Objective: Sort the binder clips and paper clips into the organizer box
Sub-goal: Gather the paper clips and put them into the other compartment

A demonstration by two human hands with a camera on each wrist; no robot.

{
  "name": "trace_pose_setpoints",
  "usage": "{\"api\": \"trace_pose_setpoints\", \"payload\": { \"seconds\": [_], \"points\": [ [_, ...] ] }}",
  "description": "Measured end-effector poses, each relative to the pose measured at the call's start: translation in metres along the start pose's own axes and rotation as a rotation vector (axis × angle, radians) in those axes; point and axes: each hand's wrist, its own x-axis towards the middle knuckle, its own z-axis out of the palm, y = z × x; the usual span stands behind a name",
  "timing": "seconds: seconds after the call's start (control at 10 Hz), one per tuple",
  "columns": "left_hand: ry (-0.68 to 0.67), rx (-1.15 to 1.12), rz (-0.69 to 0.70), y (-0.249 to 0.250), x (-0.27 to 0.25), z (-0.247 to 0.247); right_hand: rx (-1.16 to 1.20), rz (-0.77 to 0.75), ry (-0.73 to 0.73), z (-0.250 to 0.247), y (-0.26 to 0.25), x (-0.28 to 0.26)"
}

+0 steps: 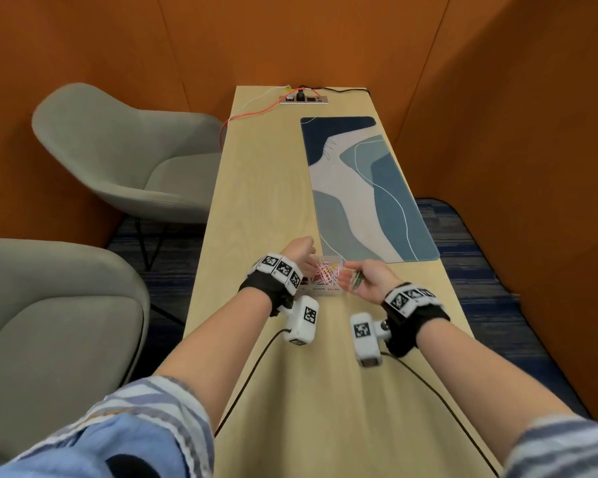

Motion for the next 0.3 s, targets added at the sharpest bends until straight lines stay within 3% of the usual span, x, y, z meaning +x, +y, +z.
{"api": "trace_pose_setpoints", "payload": {
  "seconds": [0.2,0.3],
  "points": [
    [0.128,-0.012,0.114,-0.027,-0.008,-0.038,-0.252,-0.098,0.112,0.036,-0.011,0.012],
    [0.203,0.001,0.133,-0.043,-0.008,-0.055,-0.46,-0.119,0.075,0.038,-0.008,0.015]
  ]
}}
